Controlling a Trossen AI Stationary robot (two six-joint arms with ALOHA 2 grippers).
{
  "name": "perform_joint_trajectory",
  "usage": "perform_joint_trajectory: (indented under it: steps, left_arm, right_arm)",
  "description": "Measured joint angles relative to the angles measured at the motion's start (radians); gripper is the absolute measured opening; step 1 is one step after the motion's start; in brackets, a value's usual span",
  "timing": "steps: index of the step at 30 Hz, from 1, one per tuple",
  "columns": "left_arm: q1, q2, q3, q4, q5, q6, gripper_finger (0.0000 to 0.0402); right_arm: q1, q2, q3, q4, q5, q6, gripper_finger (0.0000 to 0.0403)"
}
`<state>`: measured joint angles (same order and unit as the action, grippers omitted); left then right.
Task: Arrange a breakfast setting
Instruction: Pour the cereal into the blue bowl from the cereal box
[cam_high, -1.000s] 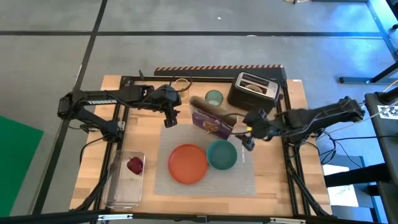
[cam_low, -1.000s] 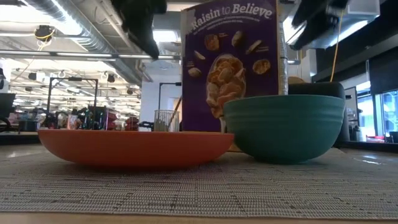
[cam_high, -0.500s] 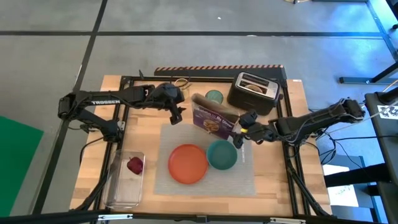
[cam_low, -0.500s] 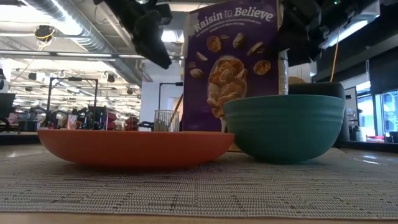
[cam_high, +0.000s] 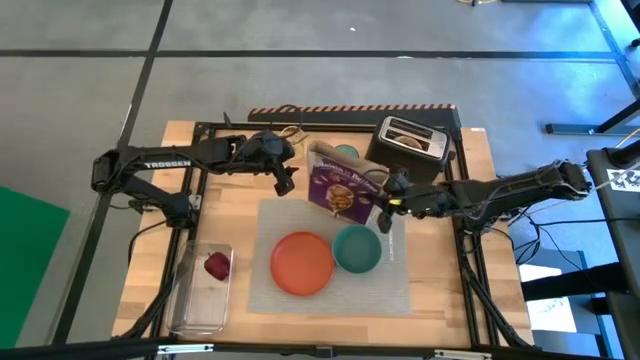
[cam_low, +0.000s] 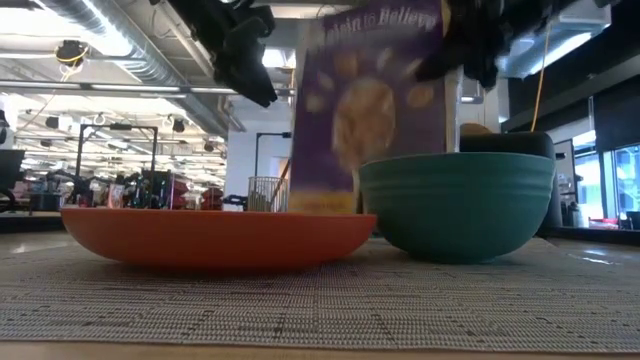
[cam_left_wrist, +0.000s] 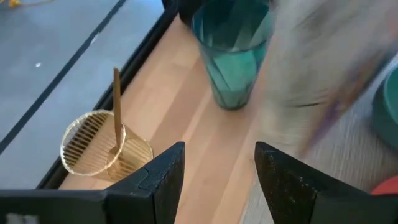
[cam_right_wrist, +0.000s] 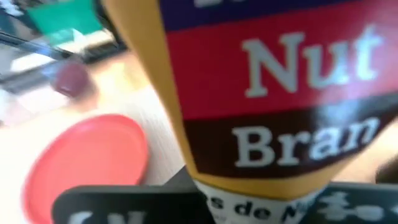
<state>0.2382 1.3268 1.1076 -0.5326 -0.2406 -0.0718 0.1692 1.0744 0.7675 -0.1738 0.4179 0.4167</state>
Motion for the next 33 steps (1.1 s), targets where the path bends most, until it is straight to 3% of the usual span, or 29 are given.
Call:
perform_joint_trajectory:
  steps: [3,8,14,18,25,28,33]
  left_arm:
    - [0.000,-0.033,0.000,-0.001,0.029,0.005,0.0190]
    - [0.000,-0.115,0.000,0.020,0.164,0.050,0.0190]
    - [0.000,-0.232,0.000,0.126,0.181,-0.002,0.0190]
    - [0.000,-0.271,0.002,0.191,0.235,-0.013,0.0190]
    - [-0.013,-0.240,0.002,0.275,0.365,-0.057,0.0192]
    - [-0.023,-0.232,0.000,0.275,0.382,-0.056,0.0213]
    - [-0.023,-0.236,0.000,0.288,0.361,-0.118,0.0287]
  right_arm:
    - [0.001,-0.069,0.047,0.010,-0.001,-0.054,0.0005]
    - [-0.001,-0.187,0.120,0.004,-0.025,-0.170,0.0002]
    - [-0.038,-0.278,0.157,-0.006,-0.127,-0.232,0.0001]
    - [-0.069,-0.288,0.157,0.006,-0.203,-0.239,0.0000]
    - [-0.072,-0.240,0.157,0.102,-0.239,-0.286,0.0000]
    - [-0.071,-0.223,0.157,0.119,-0.248,-0.289,0.0000]
    - [-0.071,-0.217,0.157,0.127,-0.253,-0.283,0.0000]
